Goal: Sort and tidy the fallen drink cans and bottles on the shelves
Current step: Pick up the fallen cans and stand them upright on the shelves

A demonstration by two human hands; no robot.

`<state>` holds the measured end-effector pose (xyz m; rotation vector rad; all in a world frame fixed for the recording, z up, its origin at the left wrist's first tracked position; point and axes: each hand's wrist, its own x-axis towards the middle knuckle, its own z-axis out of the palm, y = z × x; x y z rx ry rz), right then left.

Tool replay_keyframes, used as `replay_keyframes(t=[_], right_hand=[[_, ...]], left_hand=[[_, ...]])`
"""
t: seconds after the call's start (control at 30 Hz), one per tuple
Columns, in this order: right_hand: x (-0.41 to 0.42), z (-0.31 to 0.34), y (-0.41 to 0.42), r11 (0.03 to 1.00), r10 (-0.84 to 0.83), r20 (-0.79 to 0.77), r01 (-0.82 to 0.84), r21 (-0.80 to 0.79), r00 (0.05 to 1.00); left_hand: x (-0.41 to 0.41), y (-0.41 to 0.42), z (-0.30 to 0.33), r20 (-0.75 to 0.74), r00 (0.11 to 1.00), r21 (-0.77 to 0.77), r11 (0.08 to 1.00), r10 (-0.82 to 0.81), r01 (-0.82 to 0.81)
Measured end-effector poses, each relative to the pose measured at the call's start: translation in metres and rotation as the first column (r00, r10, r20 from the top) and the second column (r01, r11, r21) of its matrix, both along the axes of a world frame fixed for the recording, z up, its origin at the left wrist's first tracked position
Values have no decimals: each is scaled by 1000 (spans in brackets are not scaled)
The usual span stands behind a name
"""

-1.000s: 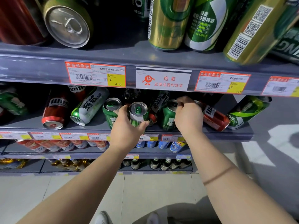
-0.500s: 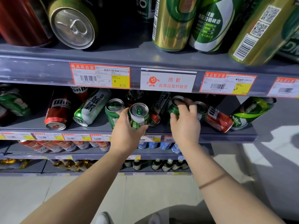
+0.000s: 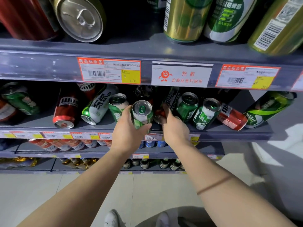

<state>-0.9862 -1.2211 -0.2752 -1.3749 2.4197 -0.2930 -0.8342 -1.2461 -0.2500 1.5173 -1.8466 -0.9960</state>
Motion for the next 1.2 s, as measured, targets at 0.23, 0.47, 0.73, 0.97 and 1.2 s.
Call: replay_keyframes(t=[0.23,0.47,0.73,0.97,1.2], right_hand=[[6,30,19,980,-55,287,107,-168,956],[-8,59,9,904,-149,544,337,-263,826],[-16,80,-13,821,-229,672,511,-255,704],[-27,85,-35,950,-129,331,212,-229,935],[-42,87,-29,992,-43,73,52,-118,996]], left_hand=[[1,1,-3,-12,1000,-14,1000,18,-18],[4,5,0,-42,999,-8,1000,19,-19],[-5,13,-7,-24,999,-65,997,28,-30],[-31,15,-10,-47,999,-64,998,6,-9],[-47,8,-16,-54,998,-62,998,27,-30]])
